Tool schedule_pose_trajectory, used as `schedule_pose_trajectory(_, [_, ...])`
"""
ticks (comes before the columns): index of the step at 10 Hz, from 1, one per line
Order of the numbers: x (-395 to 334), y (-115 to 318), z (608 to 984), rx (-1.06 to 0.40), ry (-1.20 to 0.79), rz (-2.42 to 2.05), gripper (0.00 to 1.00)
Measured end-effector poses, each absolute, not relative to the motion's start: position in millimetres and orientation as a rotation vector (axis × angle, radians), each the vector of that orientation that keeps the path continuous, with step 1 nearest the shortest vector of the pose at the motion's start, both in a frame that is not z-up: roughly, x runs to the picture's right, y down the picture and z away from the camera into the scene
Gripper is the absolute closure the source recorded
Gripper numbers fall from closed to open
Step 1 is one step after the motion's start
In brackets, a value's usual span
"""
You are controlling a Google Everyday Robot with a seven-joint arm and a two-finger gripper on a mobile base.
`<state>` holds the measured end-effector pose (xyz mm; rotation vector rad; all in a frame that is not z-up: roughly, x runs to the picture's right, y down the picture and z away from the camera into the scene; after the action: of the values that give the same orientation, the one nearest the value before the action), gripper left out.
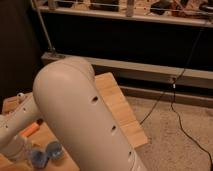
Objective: Place the white sponge in the ceramic bowl
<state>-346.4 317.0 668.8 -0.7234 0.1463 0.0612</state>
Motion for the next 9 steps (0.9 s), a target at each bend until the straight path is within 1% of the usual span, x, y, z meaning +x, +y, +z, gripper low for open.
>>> schedule_pose_trajectory(4, [-354, 344, 667, -0.768, 0.130, 0.097, 0.35])
schedule_pose_trajectory(6, [-355, 352, 674, -0.774, 0.126, 0.113, 0.35])
schedule_pose_trajectory(9, [-349, 340, 690, -0.733, 0.150, 0.111, 0.35])
